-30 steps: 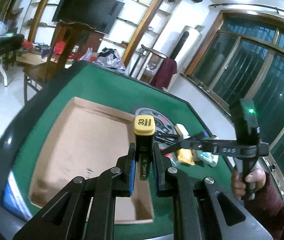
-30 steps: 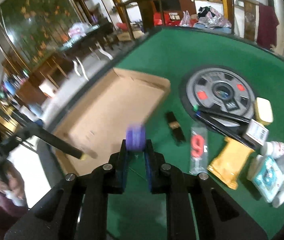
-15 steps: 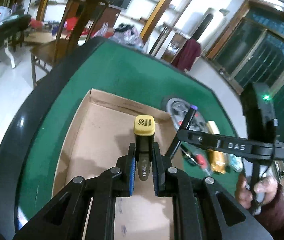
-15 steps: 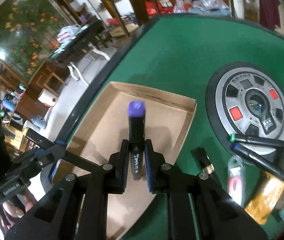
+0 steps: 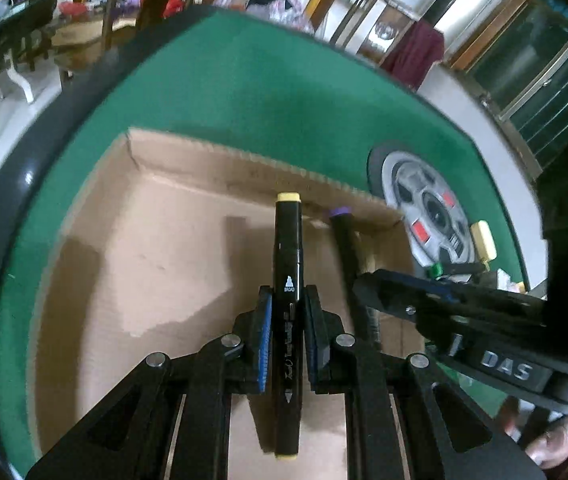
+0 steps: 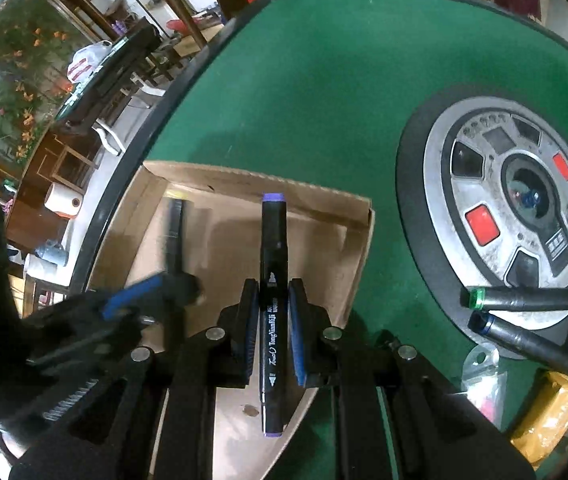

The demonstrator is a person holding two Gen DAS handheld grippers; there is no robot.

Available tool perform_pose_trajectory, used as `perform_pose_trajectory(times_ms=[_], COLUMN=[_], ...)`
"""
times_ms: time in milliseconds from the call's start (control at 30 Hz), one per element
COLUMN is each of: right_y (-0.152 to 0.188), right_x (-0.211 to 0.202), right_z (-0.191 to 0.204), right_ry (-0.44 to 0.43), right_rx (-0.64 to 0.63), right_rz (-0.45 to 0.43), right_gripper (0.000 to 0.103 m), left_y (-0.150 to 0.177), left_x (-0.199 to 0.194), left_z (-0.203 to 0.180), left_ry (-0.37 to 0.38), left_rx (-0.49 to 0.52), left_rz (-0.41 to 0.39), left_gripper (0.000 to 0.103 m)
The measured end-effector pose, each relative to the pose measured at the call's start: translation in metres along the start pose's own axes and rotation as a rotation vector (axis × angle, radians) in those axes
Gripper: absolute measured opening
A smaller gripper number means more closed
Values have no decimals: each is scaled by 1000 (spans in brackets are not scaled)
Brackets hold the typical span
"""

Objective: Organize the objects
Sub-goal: 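Carry both markers into the cardboard box and open both tools to release them, then grasp the red number candle package with the left tool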

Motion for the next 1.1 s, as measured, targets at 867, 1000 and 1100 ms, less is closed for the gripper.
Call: perform_pose_trajectory(times_ms=[867,1000,1100], right_y=[58,98,125], right_x=[-179,-194,-177], right_z=[-19,-58,-104], right_ry=[388,357,305], right_rx=[-94,20,149], right_rz=[-413,-458,-379], right_gripper=[69,103,103], left_y=[52,69,83], left_x=[-88,-76,-65], left_z=[-47,-76,-88], left_ry=[69,74,77], left_rx=[-46,-3,5], left_rz=[-195,-169,-132], left_gripper=[56,56,56])
Point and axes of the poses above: each gripper's, at about its wrist camera, not at the fingertips, and x roughly the way its jaws point, z to its left, y to its underside, the point moved 1 cm from there along x, roughly the way its jaws point, and after that the axes turned 15 degrees about -x, right-handed, at the moved point
